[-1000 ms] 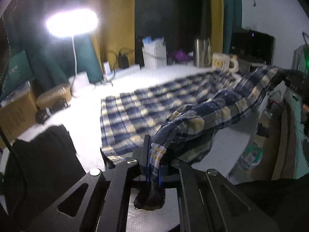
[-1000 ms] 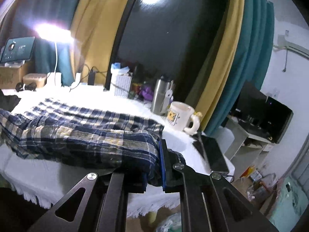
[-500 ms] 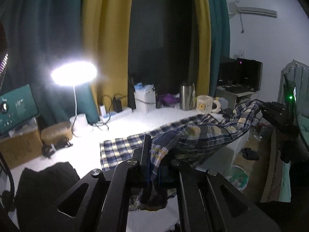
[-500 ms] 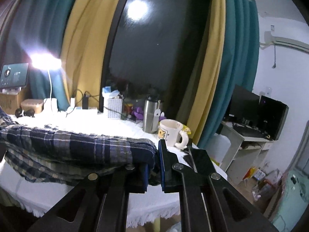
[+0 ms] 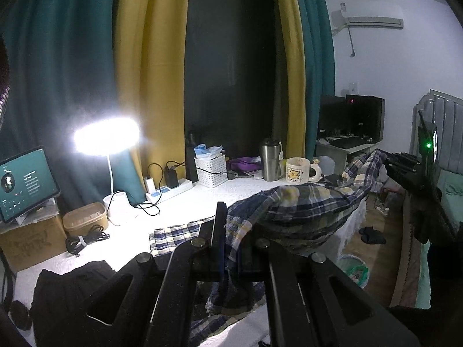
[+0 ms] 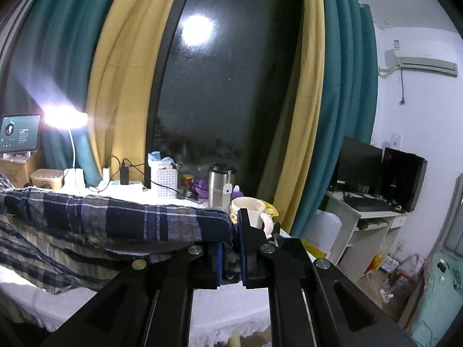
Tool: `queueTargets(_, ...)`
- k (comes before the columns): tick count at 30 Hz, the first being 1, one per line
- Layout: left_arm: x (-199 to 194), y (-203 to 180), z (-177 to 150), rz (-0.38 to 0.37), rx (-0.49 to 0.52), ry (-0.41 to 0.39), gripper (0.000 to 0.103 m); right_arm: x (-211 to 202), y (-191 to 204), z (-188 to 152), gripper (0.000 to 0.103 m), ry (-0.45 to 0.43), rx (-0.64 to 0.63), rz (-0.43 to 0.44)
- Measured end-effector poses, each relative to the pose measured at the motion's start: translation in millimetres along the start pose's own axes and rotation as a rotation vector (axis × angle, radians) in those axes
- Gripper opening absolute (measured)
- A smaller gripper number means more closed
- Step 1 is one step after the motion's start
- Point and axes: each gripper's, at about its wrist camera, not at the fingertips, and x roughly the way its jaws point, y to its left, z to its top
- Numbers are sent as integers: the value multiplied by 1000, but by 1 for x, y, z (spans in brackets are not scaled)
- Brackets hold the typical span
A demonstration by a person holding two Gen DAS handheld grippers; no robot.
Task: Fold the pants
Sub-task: 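Hold the folded pants raised with both grippers closed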
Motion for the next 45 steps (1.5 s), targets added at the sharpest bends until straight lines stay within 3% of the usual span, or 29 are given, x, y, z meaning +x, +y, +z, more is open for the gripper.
queueTargets(45, 155, 85, 10, 46, -69, 219, 4, 196, 28, 16, 9, 198, -21, 74)
